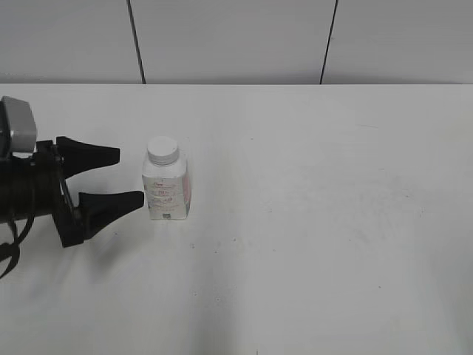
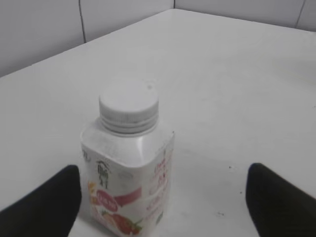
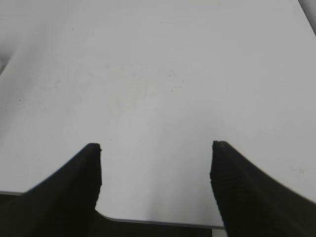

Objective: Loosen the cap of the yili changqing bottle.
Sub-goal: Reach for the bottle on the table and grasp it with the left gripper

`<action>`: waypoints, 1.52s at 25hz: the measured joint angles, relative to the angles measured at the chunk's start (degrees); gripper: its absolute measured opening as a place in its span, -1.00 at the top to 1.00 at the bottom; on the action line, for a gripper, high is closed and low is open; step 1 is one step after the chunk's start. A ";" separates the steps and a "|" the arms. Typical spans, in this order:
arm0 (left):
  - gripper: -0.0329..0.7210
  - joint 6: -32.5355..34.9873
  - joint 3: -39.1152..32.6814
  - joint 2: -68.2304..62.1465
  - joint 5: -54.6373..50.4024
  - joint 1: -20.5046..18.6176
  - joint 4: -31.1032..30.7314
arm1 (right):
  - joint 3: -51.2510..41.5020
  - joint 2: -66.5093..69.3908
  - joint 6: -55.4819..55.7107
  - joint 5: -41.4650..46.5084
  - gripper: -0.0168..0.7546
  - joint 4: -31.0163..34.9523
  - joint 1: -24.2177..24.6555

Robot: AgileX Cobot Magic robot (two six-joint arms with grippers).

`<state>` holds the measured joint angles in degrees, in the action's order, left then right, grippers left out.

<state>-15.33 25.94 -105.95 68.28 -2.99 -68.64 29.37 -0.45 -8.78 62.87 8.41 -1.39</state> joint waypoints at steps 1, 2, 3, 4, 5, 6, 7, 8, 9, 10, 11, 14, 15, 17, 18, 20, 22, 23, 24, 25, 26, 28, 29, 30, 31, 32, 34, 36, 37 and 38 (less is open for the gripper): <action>-0.73 -1.50 2.49 -1.05 0.08 -0.23 -2.30 | 0.00 0.00 0.00 0.00 -0.46 0.00 0.00; -0.74 -3.16 5.09 -2.16 0.08 -0.53 -4.67 | 0.00 0.00 0.00 0.00 -0.46 0.00 0.00; -0.74 -4.67 7.31 -3.08 0.13 -0.69 -6.54 | 0.00 0.00 0.00 0.00 -0.46 0.00 0.00; -0.74 -6.44 9.92 -4.47 0.12 -0.84 -8.78 | 0.00 0.00 0.00 0.00 -0.46 0.00 0.00; -0.74 -8.23 12.45 -5.48 0.12 -0.88 -10.75 | 0.00 0.00 0.00 0.00 -0.46 0.00 0.00; -0.74 -9.70 14.38 -6.50 0.12 -0.88 -12.49 | 0.00 0.00 0.00 0.00 -0.46 0.00 0.00; -0.74 -11.32 16.53 -7.70 0.29 -0.88 -14.53 | 0.00 0.00 0.00 0.00 -0.46 0.00 0.00; -0.74 -12.76 18.46 -9.11 0.36 -0.88 -16.50 | 0.00 0.00 0.00 0.00 -0.46 0.00 0.00; -0.74 -14.03 20.16 -10.09 0.43 -0.88 -18.34 | 0.00 0.00 0.00 0.00 -0.46 0.00 0.00; -0.73 -14.84 21.39 -11.18 0.43 -0.88 -19.69 | 0.00 0.00 0.00 0.00 -0.46 0.00 0.00; -0.73 -15.40 22.57 -12.00 0.48 -0.88 -21.05 | 0.00 0.00 0.00 0.00 -0.46 0.00 0.00; -0.70 -16.02 24.87 -14.55 0.53 -0.88 -22.97 | 0.00 0.00 0.00 0.00 -0.46 0.00 0.00; -0.70 -16.16 25.52 -15.26 0.58 -0.88 -23.22 | 0.00 0.00 0.00 0.00 -0.46 0.00 0.00; -0.68 -16.22 27.04 -17.03 0.65 -0.88 -23.50 | 0.00 0.00 0.00 0.00 -0.46 0.00 0.00; -0.67 -16.22 27.59 -17.73 0.65 -0.82 -23.56 | 0.00 0.00 0.00 0.00 -0.46 0.00 0.00; -0.67 -16.31 28.78 -19.42 0.65 -0.64 -23.72 | 0.00 0.00 0.00 0.00 -0.46 0.00 0.00; -0.66 -16.39 30.31 -20.81 0.65 -0.41 -23.89 | 0.00 0.00 0.00 0.00 -0.46 0.00 0.00; -0.66 -16.39 30.94 -21.43 0.65 -0.11 -23.92 | 0.00 0.00 0.00 0.00 -0.46 0.00 0.00; -0.66 -16.39 31.69 -21.94 0.65 0.17 -24.16 | 0.00 0.00 0.00 0.00 -0.46 0.00 0.00; -0.66 -16.39 32.19 -22.28 0.65 0.42 -24.29 | 0.00 0.00 0.00 0.00 -0.46 0.00 0.00; -0.66 -16.41 32.69 -22.54 0.65 0.79 -24.53 | 0.00 0.00 0.00 0.00 -0.46 0.00 0.00; -0.66 -16.59 33.74 -23.31 0.73 1.48 -25.00 | 0.00 0.00 0.00 0.00 -0.46 0.00 0.00; -0.66 -16.66 34.10 -23.71 0.78 1.85 -25.12 | 0.00 0.00 0.00 0.00 -0.46 0.00 0.00; -0.66 -16.72 34.55 -24.10 0.78 2.09 -25.24 | 0.00 0.00 0.00 0.00 -0.46 0.00 0.00; -0.66 -16.77 34.83 -24.51 0.78 2.46 -25.30 | 0.00 0.00 0.00 0.00 -0.46 0.00 0.00; -0.66 -16.80 35.26 -24.99 0.78 2.76 -25.39 | 0.00 0.00 0.00 0.00 -0.46 0.00 0.00; -0.65 -16.85 35.96 -25.84 0.78 3.35 -25.45 | 0.00 0.00 0.00 0.00 -0.46 0.00 0.00; -0.65 -16.91 36.74 -26.49 0.72 3.94 -25.52 | 0.00 0.00 0.00 0.00 -0.46 0.00 0.00; -0.65 -16.95 36.81 -26.61 0.72 4.19 -25.52 | 0.00 0.00 0.00 0.00 -0.46 0.00 0.00; -0.65 -17.01 36.88 -26.61 0.72 4.30 -25.52 | 0.00 0.00 0.00 0.00 -0.46 0.00 0.00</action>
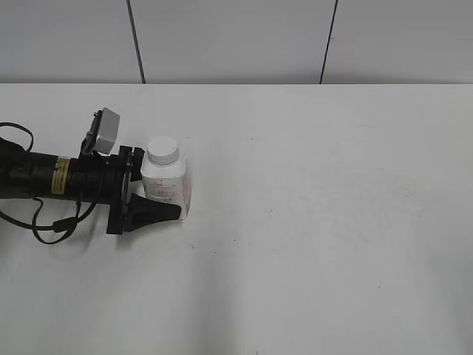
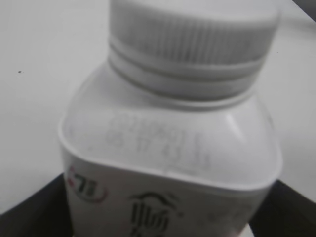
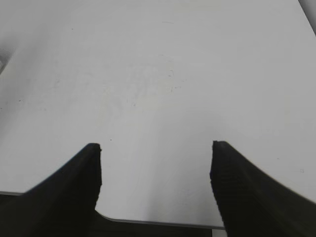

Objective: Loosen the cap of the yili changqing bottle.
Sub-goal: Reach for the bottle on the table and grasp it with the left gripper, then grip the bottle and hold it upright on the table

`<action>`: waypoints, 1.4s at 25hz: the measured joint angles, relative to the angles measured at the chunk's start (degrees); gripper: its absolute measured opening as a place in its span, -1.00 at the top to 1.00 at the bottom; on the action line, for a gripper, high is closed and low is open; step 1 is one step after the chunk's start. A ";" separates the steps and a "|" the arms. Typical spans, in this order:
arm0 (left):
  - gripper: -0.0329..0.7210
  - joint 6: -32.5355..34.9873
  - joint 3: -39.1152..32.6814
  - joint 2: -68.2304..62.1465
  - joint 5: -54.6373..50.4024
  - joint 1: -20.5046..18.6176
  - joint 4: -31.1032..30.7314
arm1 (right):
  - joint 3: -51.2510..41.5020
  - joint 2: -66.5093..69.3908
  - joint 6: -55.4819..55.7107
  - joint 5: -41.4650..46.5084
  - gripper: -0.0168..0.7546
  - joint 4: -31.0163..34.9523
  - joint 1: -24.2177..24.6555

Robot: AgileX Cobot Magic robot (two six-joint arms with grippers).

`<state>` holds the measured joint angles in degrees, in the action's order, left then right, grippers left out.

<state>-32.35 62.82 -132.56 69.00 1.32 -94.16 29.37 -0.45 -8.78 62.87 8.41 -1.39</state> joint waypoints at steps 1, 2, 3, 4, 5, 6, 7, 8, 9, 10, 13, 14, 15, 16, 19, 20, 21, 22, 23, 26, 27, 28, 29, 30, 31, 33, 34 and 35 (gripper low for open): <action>-0.64 0.00 0.05 -0.04 0.00 0.11 0.00 | 0.00 0.00 0.00 0.00 -0.46 0.00 0.00; -0.64 0.00 0.07 -0.11 0.05 0.17 0.00 | 0.00 0.00 0.00 0.00 -0.46 0.00 0.00; -0.63 0.00 0.12 -0.23 0.05 0.22 0.00 | 0.00 0.00 0.00 0.00 -0.46 0.00 0.00; -0.61 0.00 0.12 -0.22 0.05 0.22 0.00 | 0.00 0.00 0.00 0.00 -0.46 0.00 0.00; -0.59 0.00 0.12 -0.22 0.05 0.22 0.00 | 0.00 0.00 0.00 0.00 -0.46 0.00 0.00; -0.56 0.00 0.12 -0.22 0.05 0.22 0.00 | 0.00 0.00 0.00 0.00 -0.46 0.00 0.00; -0.52 0.00 0.12 -0.22 0.05 0.22 0.00 | 0.00 0.00 0.00 0.00 -0.46 0.00 0.00; -0.47 0.00 0.12 -0.24 0.01 0.29 0.00 | 0.00 0.00 0.00 0.00 -0.46 0.00 0.00; -0.41 0.00 0.17 -0.24 -0.11 0.29 0.13 | 0.00 0.00 0.00 0.00 -0.46 0.00 0.00; -0.35 0.00 0.21 -0.24 -0.11 0.29 0.13 | 0.00 0.00 0.00 0.00 -0.46 0.00 0.00; -0.22 0.00 0.21 -0.29 -0.11 0.29 0.07 | 0.00 0.00 0.00 0.00 -0.46 0.00 0.00; -0.19 0.00 0.21 -0.29 -0.17 0.29 0.07 | 0.00 0.00 0.00 0.00 -0.46 0.00 0.00; -0.16 0.00 0.21 -0.29 -0.22 0.29 0.07 | 0.00 0.00 0.00 0.00 -0.46 0.00 0.00; -0.14 0.00 0.21 -0.29 -0.24 0.29 0.07 | 0.00 0.00 0.00 0.00 -0.46 0.00 0.00; -0.13 0.00 0.21 -0.29 -0.29 0.63 0.13 | 0.00 0.00 0.00 0.00 -0.46 0.00 0.00; -0.13 0.00 0.26 -0.29 -0.37 0.97 0.13 | 0.00 0.00 0.00 0.00 -0.46 0.00 0.00; -0.12 0.00 0.26 -0.22 -0.48 1.47 0.13 | 0.00 0.00 0.00 0.00 -0.46 0.00 0.00; -0.12 0.00 0.26 -0.10 -0.62 2.02 0.20 | 0.00 0.00 0.00 0.00 -0.46 0.00 0.00; -0.12 0.00 0.26 0.16 -0.91 2.82 0.19 | 0.00 0.00 0.00 0.00 -0.46 0.00 0.00; -0.12 -0.40 0.26 1.45 -1.55 4.99 0.66 | 0.00 0.00 0.00 0.00 -0.46 0.00 0.00; -0.12 -0.42 0.26 2.09 -1.55 5.68 1.20 | 0.00 0.00 0.00 0.00 -0.46 0.00 0.00; -0.11 -0.48 0.26 2.68 -1.55 6.37 1.90 | 0.00 0.00 0.00 0.00 -0.46 0.00 0.00; -0.11 -0.50 0.26 3.15 -1.48 7.06 2.92 | 0.00 0.00 0.00 0.00 -0.46 0.00 0.00; -0.11 -0.63 0.26 3.29 -1.48 7.83 3.72 | 0.00 0.00 0.00 0.00 -0.46 0.00 0.00; -0.11 -0.67 0.32 3.31 -1.48 8.56 4.18 | 0.00 0.00 0.00 0.00 -0.46 0.00 0.00; -0.11 -0.95 0.46 3.31 -1.64 10.40 4.89 | 0.00 0.00 0.00 0.00 -0.46 0.00 0.00; -0.11 -0.95 0.51 3.31 -1.70 11.49 6.12 | 0.00 0.00 0.00 0.00 -0.46 0.00 0.00; -0.11 -1.03 0.57 3.31 -1.70 12.58 7.78 | 0.00 0.00 0.00 0.00 -0.46 0.00 0.00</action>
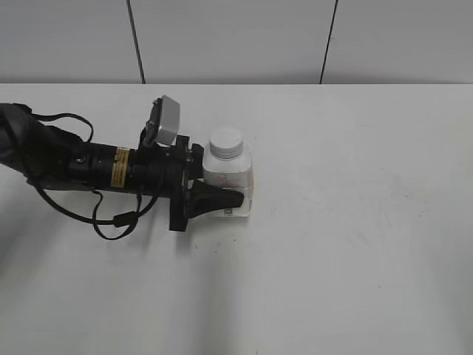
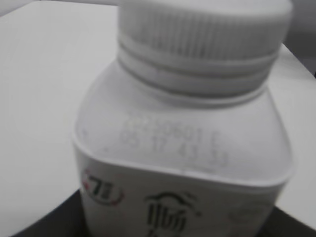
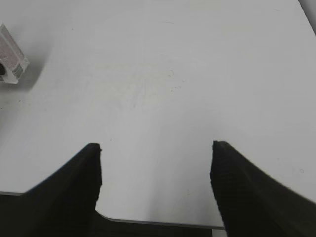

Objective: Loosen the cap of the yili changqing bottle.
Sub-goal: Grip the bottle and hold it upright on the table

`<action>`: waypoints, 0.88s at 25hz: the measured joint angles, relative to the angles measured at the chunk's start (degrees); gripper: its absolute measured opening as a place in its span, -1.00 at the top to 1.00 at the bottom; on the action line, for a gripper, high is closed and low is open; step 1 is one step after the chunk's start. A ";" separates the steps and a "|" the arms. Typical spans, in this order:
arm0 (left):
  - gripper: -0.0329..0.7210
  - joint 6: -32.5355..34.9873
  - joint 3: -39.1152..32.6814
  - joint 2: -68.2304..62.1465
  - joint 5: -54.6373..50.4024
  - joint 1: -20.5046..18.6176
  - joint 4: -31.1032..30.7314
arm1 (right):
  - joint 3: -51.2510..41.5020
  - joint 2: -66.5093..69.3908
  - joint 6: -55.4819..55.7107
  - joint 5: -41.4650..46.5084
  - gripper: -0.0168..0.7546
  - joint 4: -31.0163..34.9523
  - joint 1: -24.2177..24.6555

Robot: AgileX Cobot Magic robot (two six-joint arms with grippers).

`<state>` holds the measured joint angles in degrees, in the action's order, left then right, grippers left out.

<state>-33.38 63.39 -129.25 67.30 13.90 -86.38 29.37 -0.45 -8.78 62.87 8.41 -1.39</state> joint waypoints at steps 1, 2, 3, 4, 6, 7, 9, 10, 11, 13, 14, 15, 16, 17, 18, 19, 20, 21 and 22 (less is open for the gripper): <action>-0.11 -0.05 0.24 0.00 0.00 0.85 1.02 | 0.00 0.00 0.00 0.00 -0.46 0.00 0.00; -0.11 -0.05 0.75 0.00 -0.05 1.85 1.97 | 0.00 0.00 0.00 0.00 -0.46 0.00 0.00; -0.11 -0.07 1.39 0.00 -0.28 2.76 2.66 | 0.00 0.00 0.00 0.00 -0.46 0.00 0.00; -0.11 -0.12 1.97 0.00 -0.65 3.60 3.07 | 0.00 0.00 0.00 0.00 -0.46 0.00 0.00; -0.11 -0.12 3.54 -0.18 -0.95 4.82 3.58 | 0.00 0.00 0.00 0.00 -0.46 0.00 0.00; -0.10 -0.12 4.28 -0.54 -0.95 5.32 3.79 | 0.00 0.00 0.00 0.00 -0.46 0.00 0.00; -0.08 -0.12 5.32 -1.55 -1.16 6.03 4.25 | 0.00 0.00 0.00 0.00 -0.46 0.00 0.00; -0.07 -0.12 5.65 -2.16 -1.60 6.26 4.41 | 0.00 0.00 0.00 0.00 -0.46 0.00 0.00; -0.06 -0.12 5.76 -2.65 -2.27 6.32 4.46 | 0.00 0.00 0.00 0.00 -0.46 0.00 0.00; -0.06 -0.12 5.88 -3.71 -3.84 6.38 4.25 | 0.00 0.00 0.00 0.00 -0.46 0.00 0.00; -0.05 -0.12 5.88 -4.04 -4.39 6.38 4.17 | 0.00 0.00 0.00 0.00 -0.46 0.00 0.00; -0.05 -0.12 5.88 -4.17 -4.94 6.38 4.12 | 0.00 0.00 0.00 0.00 -0.46 0.00 0.00; -0.05 -0.12 5.88 -4.37 -5.33 6.38 4.12 | 0.00 0.00 0.00 0.00 -0.46 0.00 0.00; -0.04 -0.12 6.01 -4.58 -5.39 6.38 4.12 | 0.00 0.00 0.00 0.00 -0.46 0.00 0.00; -0.04 -0.12 6.09 -4.74 -5.39 6.38 4.19 | 0.00 0.00 0.00 0.00 -0.46 0.00 0.00; -0.04 -0.13 6.13 -4.96 -5.44 6.38 4.19 | 0.00 0.00 0.00 0.00 -0.46 0.00 0.00; -0.04 -0.13 6.15 -5.38 -5.44 6.38 4.26 | 0.00 0.00 0.00 0.00 -0.46 0.00 0.00; -0.03 -0.18 6.20 -5.85 -5.44 6.38 4.32 | 0.00 0.00 0.00 0.00 -0.46 0.00 0.00; -0.03 -0.18 6.20 -6.37 -5.37 6.38 4.37 | 0.00 0.00 0.00 0.00 -0.46 0.00 0.00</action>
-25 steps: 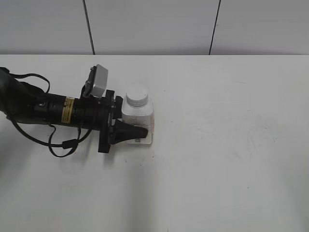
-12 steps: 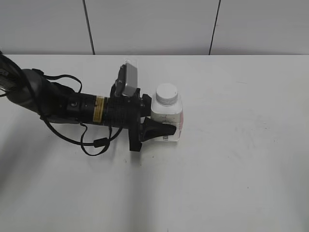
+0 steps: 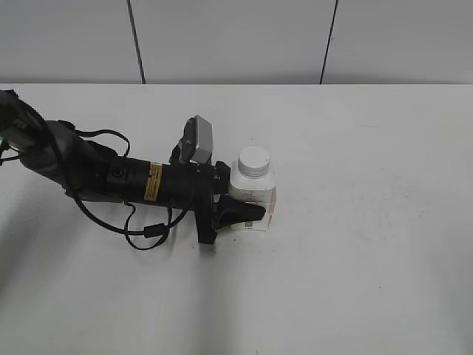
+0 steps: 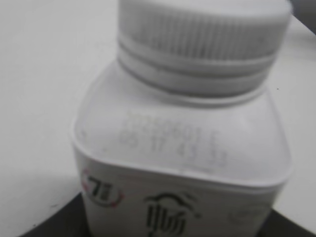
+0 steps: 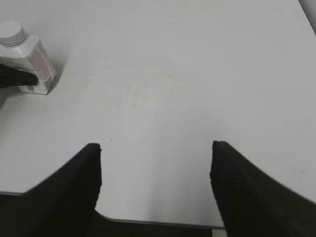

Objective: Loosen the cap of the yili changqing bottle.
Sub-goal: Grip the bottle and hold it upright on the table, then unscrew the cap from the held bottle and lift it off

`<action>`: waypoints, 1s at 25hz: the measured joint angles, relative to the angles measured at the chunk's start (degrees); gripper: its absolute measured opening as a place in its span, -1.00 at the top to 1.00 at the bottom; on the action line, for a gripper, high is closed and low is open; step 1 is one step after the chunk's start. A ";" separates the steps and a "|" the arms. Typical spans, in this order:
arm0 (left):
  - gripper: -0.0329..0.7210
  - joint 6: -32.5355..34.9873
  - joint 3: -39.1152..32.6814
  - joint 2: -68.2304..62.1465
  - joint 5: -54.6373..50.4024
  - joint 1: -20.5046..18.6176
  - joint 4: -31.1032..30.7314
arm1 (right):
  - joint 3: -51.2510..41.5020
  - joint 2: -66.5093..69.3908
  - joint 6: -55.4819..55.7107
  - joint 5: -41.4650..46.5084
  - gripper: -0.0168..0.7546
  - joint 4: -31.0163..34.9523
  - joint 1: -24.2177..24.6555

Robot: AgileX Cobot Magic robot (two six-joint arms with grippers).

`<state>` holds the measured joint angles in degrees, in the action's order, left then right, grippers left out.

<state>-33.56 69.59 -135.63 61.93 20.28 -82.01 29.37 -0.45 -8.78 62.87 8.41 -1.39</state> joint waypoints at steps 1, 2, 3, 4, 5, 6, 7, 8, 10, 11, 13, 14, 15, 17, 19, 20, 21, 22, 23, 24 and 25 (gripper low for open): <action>-0.03 0.00 0.00 -0.29 0.45 0.00 0.26 | 0.00 0.00 0.00 0.00 -0.46 0.00 0.00; -0.02 0.00 0.00 -0.37 0.62 -0.05 0.46 | 0.00 0.00 0.00 0.00 -0.46 0.00 0.00; -0.02 0.05 0.00 -0.42 0.68 -0.05 0.43 | 0.00 0.00 0.00 0.00 -0.46 0.00 0.00; -0.02 0.05 0.00 -0.43 0.68 -0.05 0.48 | 0.00 0.00 0.00 0.00 -0.46 0.00 0.00; -0.02 0.05 0.00 -0.43 0.68 -0.05 0.48 | 0.00 0.00 0.00 0.00 -0.46 0.00 0.00; -0.02 0.05 0.00 -0.43 0.68 -0.05 0.49 | 0.00 0.00 0.00 0.00 -0.46 0.00 0.00; -0.02 0.05 0.00 -0.43 0.73 -0.05 0.49 | 0.00 0.00 0.00 0.00 -0.46 0.00 0.00; -0.02 0.05 0.00 -0.48 0.72 -0.05 0.49 | 0.00 0.00 0.00 0.00 -0.46 0.00 0.00; -0.02 0.05 0.02 -0.48 0.72 -0.05 0.49 | 0.00 0.00 0.00 0.00 -0.46 0.00 0.00; -0.02 0.05 0.02 -0.48 0.72 -0.05 0.55 | 0.00 0.00 0.00 0.00 -0.46 0.00 0.00; -0.02 0.05 0.02 -0.48 0.72 -0.05 0.54 | 0.00 0.00 0.00 0.00 -0.46 0.00 0.00; -0.02 0.05 0.02 -0.48 0.72 -0.05 0.54 | 0.00 0.00 0.00 0.00 -0.46 0.00 0.00; -0.02 0.05 0.02 -0.48 0.72 -0.05 0.54 | 0.00 0.00 0.00 0.00 -0.46 0.00 0.00; -0.02 0.05 0.02 -0.48 0.72 -0.05 0.54 | 0.00 0.00 0.00 0.00 -0.46 0.00 0.00; -0.02 0.05 0.06 -0.48 0.72 -0.05 0.54 | 0.00 0.00 0.00 0.00 -0.46 0.00 0.00; -0.02 0.05 0.06 -0.48 0.72 -0.05 0.49 | 0.00 0.00 0.00 0.00 -0.46 0.00 0.00; -0.02 0.05 0.06 -0.48 0.72 -0.05 0.49 | 0.00 0.00 0.00 0.00 -0.46 0.00 0.00; -0.02 0.05 0.06 -0.48 0.72 -0.05 0.49 | 0.00 0.00 0.00 0.00 -0.46 0.00 0.00; -0.02 0.05 0.06 -0.48 0.72 -0.05 0.49 | 0.00 0.00 0.00 0.00 -0.46 0.00 0.00; -0.01 0.05 0.06 -0.48 0.85 -0.05 0.49 | 0.00 0.00 0.00 0.00 -0.46 0.00 0.00; -0.01 0.05 0.06 -0.48 0.90 -0.05 0.49 | 0.00 0.00 0.00 0.00 -0.46 0.00 0.00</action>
<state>-33.51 69.65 -136.11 62.83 20.23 -81.51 29.37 -0.45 -8.78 62.87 8.41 -1.39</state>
